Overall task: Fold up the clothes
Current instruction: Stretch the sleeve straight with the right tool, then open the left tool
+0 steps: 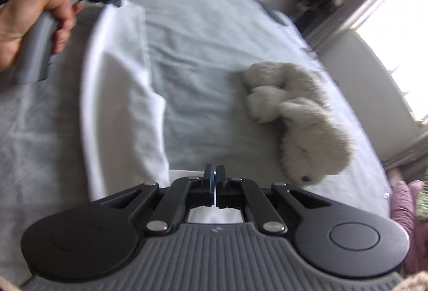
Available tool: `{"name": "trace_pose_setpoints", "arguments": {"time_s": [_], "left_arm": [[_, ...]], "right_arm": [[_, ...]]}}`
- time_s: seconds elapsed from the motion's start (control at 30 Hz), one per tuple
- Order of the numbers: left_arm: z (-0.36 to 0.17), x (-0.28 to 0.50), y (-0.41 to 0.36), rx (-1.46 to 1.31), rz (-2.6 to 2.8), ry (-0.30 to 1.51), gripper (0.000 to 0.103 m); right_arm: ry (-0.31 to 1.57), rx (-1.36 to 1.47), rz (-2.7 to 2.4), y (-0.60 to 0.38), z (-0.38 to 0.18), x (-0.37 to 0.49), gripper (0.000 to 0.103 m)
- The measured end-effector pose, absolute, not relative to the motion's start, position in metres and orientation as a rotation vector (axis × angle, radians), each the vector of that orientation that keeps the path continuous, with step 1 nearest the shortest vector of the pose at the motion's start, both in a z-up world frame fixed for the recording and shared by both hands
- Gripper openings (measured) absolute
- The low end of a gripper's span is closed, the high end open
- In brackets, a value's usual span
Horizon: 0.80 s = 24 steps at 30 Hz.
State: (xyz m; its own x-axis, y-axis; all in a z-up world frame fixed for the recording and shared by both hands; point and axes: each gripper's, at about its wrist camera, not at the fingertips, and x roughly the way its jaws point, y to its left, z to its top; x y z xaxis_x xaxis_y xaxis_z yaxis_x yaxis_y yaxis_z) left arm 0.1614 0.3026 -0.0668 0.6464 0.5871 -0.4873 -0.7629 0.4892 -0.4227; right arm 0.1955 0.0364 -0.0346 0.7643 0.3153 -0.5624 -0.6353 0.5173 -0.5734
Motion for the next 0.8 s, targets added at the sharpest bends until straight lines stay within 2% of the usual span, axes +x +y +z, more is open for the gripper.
{"name": "trace_pose_setpoints", "arguments": {"time_s": [0.13, 0.3, 0.53, 0.8], "left_arm": [[-0.068, 0.161, 0.304, -0.662, 0.840, 0.294, 0.007], [-0.074, 0.163, 0.311, -0.716, 0.805, 0.318, 0.007], [-0.077, 0.166, 0.308, -0.709, 0.806, 0.331, 0.008], [-0.077, 0.168, 0.304, -0.661, 0.830, 0.343, 0.008]], "right_arm": [[0.412, -0.737, 0.435, 0.030, -0.038, 0.213, 0.000], [0.504, -0.652, 0.492, 0.030, -0.054, 0.220, 0.000], [0.572, -0.418, 0.708, 0.044, -0.034, 0.226, 0.032], [0.724, -0.259, 0.959, 0.112, -0.046, 0.257, 0.033]]}}
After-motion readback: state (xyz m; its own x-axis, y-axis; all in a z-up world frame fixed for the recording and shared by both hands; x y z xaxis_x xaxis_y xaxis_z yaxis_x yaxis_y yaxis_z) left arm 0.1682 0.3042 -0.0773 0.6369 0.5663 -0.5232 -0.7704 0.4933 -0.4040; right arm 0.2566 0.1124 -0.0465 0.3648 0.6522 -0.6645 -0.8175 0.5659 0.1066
